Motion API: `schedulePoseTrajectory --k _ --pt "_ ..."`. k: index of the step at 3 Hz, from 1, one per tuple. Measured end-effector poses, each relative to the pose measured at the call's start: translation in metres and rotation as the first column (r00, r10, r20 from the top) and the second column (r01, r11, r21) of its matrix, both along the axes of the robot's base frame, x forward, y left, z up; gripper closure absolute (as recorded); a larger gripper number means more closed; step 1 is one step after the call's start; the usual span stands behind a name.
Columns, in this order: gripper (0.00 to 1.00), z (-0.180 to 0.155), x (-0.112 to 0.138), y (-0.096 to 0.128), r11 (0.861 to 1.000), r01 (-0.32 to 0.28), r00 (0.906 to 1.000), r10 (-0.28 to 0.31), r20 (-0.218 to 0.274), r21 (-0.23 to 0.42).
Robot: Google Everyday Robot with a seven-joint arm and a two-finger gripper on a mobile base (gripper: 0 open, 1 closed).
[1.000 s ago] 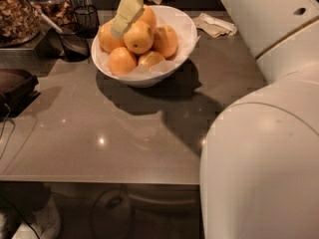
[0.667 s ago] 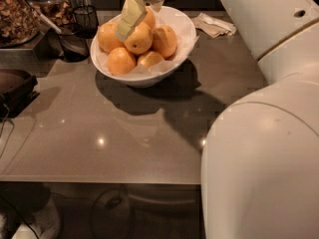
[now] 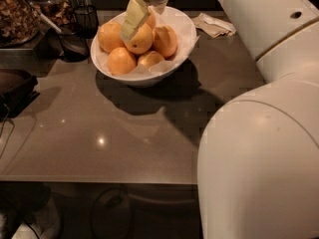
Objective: Pick orange from white bowl
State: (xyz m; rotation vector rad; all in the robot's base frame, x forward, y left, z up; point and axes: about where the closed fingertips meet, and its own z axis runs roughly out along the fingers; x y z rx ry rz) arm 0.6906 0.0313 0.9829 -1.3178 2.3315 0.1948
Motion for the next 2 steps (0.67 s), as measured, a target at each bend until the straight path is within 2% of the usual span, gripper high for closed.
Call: schedulePoseTrajectory --k 2 --pt "0.27 -0.0098 0.0083 0.0039 1.0 -0.003 0.9999 0.003 -0.015 -0.014"
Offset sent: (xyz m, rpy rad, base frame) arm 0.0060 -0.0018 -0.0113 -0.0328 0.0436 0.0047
